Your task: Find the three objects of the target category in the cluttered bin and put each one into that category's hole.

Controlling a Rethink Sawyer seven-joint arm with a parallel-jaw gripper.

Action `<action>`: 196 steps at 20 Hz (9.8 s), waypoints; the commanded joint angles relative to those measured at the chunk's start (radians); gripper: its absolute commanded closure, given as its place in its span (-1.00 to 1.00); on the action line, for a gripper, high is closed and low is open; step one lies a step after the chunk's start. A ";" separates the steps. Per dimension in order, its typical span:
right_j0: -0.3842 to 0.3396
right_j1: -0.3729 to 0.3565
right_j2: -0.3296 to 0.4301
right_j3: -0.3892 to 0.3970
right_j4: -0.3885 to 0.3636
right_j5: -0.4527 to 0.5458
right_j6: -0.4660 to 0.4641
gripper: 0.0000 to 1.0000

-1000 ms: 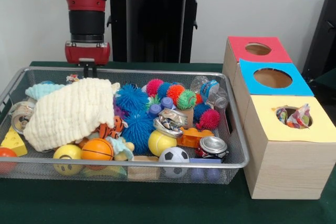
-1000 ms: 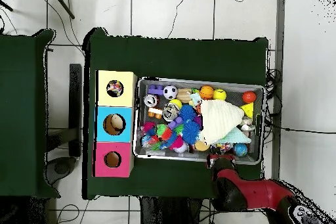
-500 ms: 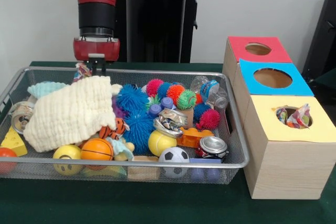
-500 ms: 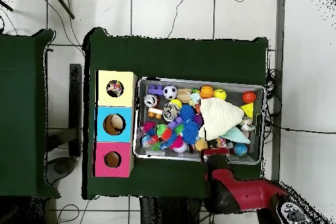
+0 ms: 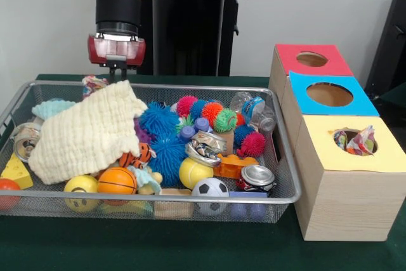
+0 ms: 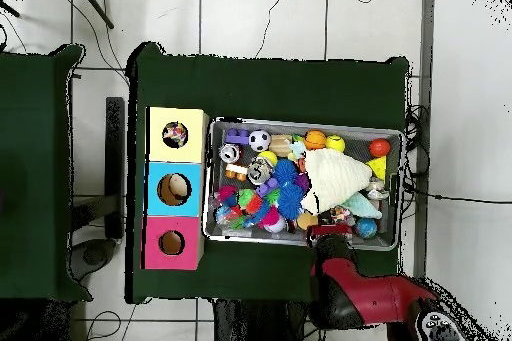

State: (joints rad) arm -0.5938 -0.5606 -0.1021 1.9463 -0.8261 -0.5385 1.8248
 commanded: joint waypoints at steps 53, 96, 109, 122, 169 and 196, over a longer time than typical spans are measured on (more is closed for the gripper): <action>0.200 -0.346 -0.011 0.010 -0.184 -0.258 0.119 1.00; 0.243 -0.676 0.295 -0.134 0.183 0.629 0.266 1.00; 0.624 -0.527 -0.078 -0.315 0.249 0.711 0.432 1.00; 0.853 -0.324 -0.360 -0.378 0.458 0.610 0.455 1.00; 1.270 0.192 -0.818 -0.419 1.225 0.561 0.442 1.00; 1.364 0.341 -0.979 -0.515 1.447 0.755 0.416 1.00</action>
State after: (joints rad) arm 0.7765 -0.2827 -1.1035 1.4968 0.5605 0.0670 2.0055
